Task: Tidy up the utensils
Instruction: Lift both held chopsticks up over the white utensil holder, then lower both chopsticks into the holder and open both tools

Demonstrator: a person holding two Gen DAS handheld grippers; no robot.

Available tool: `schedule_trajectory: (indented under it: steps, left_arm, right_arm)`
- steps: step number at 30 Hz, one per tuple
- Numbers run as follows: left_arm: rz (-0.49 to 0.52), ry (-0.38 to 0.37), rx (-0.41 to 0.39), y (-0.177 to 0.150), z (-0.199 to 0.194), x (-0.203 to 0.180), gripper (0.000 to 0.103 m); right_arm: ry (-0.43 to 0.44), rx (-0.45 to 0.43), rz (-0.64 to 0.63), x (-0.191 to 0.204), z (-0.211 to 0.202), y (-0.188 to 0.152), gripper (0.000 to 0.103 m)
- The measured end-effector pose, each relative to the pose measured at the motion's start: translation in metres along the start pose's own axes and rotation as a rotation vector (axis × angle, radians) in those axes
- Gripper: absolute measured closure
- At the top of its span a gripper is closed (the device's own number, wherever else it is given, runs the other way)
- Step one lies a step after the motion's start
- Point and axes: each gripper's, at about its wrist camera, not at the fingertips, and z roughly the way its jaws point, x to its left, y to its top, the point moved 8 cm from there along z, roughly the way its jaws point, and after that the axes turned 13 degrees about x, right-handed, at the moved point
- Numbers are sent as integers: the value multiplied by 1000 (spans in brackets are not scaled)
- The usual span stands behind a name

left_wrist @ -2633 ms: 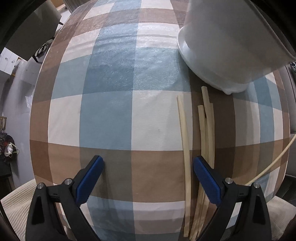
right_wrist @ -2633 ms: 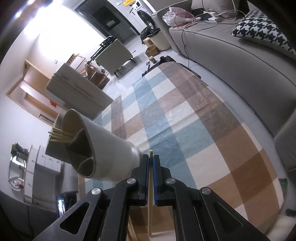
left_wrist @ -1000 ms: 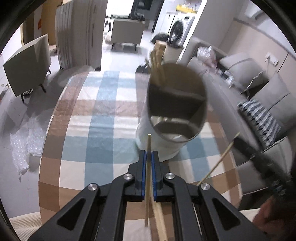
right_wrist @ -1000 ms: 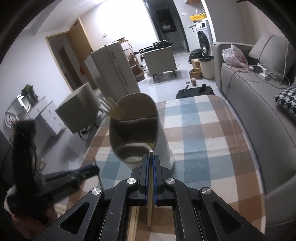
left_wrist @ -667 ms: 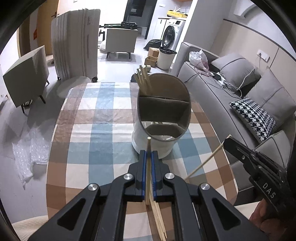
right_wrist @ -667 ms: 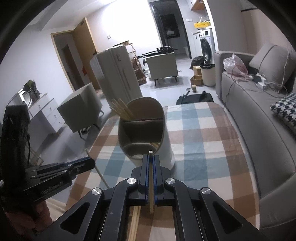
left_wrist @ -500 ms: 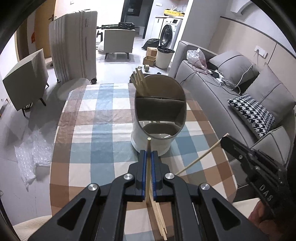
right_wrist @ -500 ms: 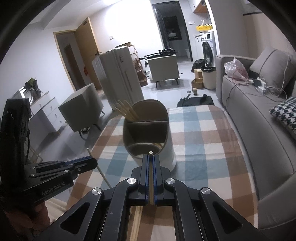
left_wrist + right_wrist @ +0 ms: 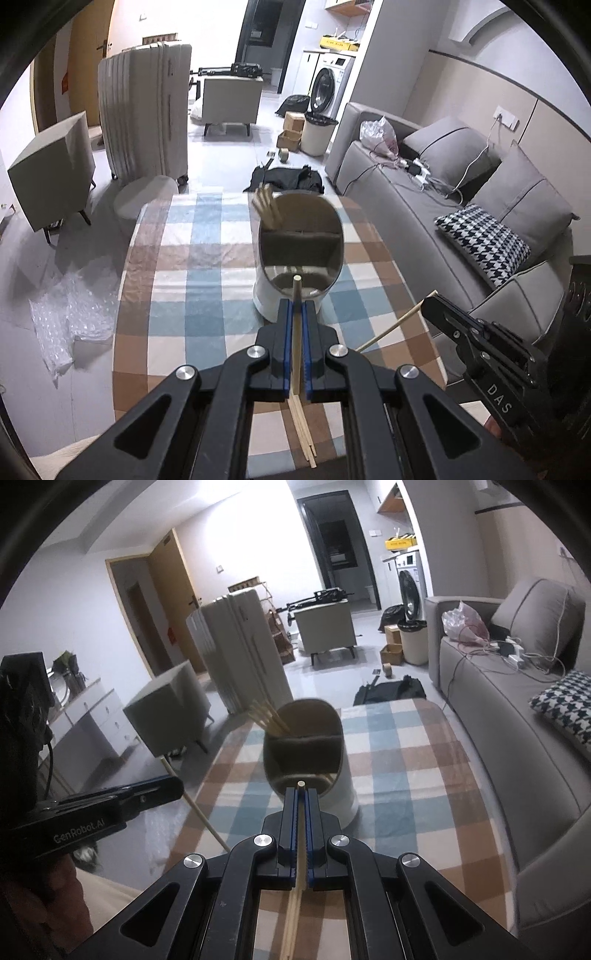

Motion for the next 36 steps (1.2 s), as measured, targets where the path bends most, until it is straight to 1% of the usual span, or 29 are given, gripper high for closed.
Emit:
schedule_trajectory:
  steps: [5, 9, 14, 20, 25, 28, 33, 36]
  left_arm:
    - [9, -24, -34, 18, -20, -9, 102]
    - [29, -43, -83, 39, -35, -16, 103]
    - [23, -68, -109, 68, -46, -17, 103]
    - [25, -90, -141, 100, -54, -16, 103]
    - [17, -96, -163, 124, -50, -7, 103]
    - [-2, -103, -168, 136, -40, 2, 103]
    - [-31, -118, -151, 144, -17, 12, 103]
    - [-55, -129, -127, 147, 1, 17, 103]
  right_arm:
    - [-8, -38, -4, 4, -23, 19, 101]
    - [-28, -59, -27, 4, -40, 38, 101]
    - [-47, -88, -18, -5, -53, 75, 101]
    - [-40, -114, -41, -4, -59, 127, 101]
    - [-37, -117, -94, 3, -50, 169, 101]
    - [-29, -100, -122, 8, -38, 186, 101]
    - [-32, -54, -163, 15, -8, 200, 101]
    - [-33, -20, -191, 17, 11, 201, 101]
